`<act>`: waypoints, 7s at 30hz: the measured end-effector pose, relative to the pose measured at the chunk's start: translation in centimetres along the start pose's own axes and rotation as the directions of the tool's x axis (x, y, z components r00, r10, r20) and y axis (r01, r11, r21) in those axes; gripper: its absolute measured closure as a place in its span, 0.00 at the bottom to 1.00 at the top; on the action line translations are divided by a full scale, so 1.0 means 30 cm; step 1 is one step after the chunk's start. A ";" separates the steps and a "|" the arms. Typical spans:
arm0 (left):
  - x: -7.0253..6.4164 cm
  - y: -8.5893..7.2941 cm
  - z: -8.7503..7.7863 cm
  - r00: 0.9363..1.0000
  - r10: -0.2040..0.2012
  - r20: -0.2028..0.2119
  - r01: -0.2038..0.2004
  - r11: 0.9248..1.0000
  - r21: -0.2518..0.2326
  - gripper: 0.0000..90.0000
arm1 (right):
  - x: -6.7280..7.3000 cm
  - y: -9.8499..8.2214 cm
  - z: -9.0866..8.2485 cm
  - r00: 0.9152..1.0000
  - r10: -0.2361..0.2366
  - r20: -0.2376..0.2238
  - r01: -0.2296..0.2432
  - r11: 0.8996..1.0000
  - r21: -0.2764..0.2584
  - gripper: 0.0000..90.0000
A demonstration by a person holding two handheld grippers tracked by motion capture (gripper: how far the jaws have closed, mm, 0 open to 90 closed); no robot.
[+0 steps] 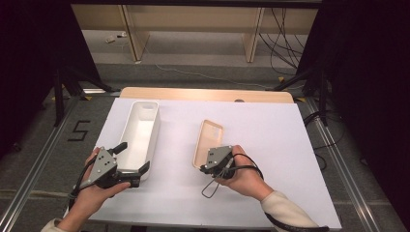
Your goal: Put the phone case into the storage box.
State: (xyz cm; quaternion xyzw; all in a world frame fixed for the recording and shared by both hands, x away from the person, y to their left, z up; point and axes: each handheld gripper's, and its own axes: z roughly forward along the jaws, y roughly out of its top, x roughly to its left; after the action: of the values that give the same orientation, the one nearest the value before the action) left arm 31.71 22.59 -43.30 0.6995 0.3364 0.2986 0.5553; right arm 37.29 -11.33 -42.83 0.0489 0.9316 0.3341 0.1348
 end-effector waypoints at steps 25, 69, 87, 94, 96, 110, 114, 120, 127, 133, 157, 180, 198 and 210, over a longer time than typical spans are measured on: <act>0.016 0.043 0.033 1.000 -0.008 -0.006 0.008 1.000 0.007 0.04 | 0.014 0.018 -0.003 1.000 -0.005 -0.004 0.005 0.991 -0.137 0.98; 0.003 0.116 0.110 0.999 -0.006 0.043 0.005 1.000 0.018 0.07 | 0.035 0.105 0.046 0.999 -0.030 -0.033 0.023 0.977 -0.211 0.98; -0.025 0.141 0.154 0.997 0.000 0.079 -0.002 1.000 0.023 0.08 | 0.047 0.136 0.059 0.998 -0.053 -0.034 0.044 0.973 -0.226 0.98; -0.023 0.165 0.185 0.996 -0.008 0.085 0.006 1.000 0.031 0.10 | 0.059 0.143 0.054 0.997 -0.060 -0.042 0.049 0.971 -0.232 0.98; -0.023 0.178 0.199 0.996 -0.009 0.090 0.006 0.999 0.032 0.10 | 0.059 0.146 0.052 0.997 -0.073 -0.032 0.064 0.970 -0.233 0.98; -0.040 0.234 0.312 0.993 -0.033 0.114 0.023 0.996 0.087 0.17 | 0.079 0.157 0.037 0.995 -0.092 -0.040 0.080 0.967 -0.240 0.99; -0.045 0.244 0.334 0.993 -0.048 0.110 0.036 0.993 0.109 0.19 | 0.083 0.160 0.033 0.995 -0.097 -0.034 0.086 0.967 -0.239 0.99; -0.049 0.266 0.358 0.992 -0.066 0.104 0.050 0.987 0.150 0.25 | 0.087 0.165 0.032 0.993 -0.111 -0.033 0.100 0.966 -0.238 0.99; -0.052 0.274 0.374 0.992 -0.081 0.097 0.063 0.982 0.176 0.34 | 0.089 0.167 0.029 0.993 -0.116 -0.024 0.107 0.966 -0.235 0.99; -0.052 0.282 0.380 0.994 -0.083 0.075 0.068 0.980 0.190 0.46 | 0.091 0.168 0.029 0.992 -0.124 -0.026 0.115 0.965 -0.236 0.99; -0.065 0.306 0.379 0.993 -0.115 0.020 0.108 0.967 0.229 0.83 | 0.086 0.164 0.043 0.990 -0.136 -0.030 0.126 0.968 -0.215 0.99; -0.052 0.317 0.379 0.991 -0.136 -0.005 0.135 0.974 0.183 0.56 | 0.081 0.158 0.039 0.992 -0.126 0.021 0.128 0.975 -0.180 0.99; -0.070 0.348 0.387 0.992 -0.124 0.029 0.117 0.976 0.183 0.40 | 0.083 0.160 0.037 0.989 -0.141 0.042 0.146 0.975 -0.170 0.99; -0.086 0.329 0.420 0.997 -0.078 0.009 0.074 0.967 0.243 0.26 | 0.088 0.163 0.035 0.987 -0.153 0.044 0.158 0.973 -0.167 0.99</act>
State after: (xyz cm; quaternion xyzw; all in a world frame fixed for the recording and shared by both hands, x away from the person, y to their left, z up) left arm 41.52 11.72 -36.35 0.7514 0.3916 0.2274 0.4799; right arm 35.06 -6.44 -41.06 -0.0307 0.8985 0.4000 0.1783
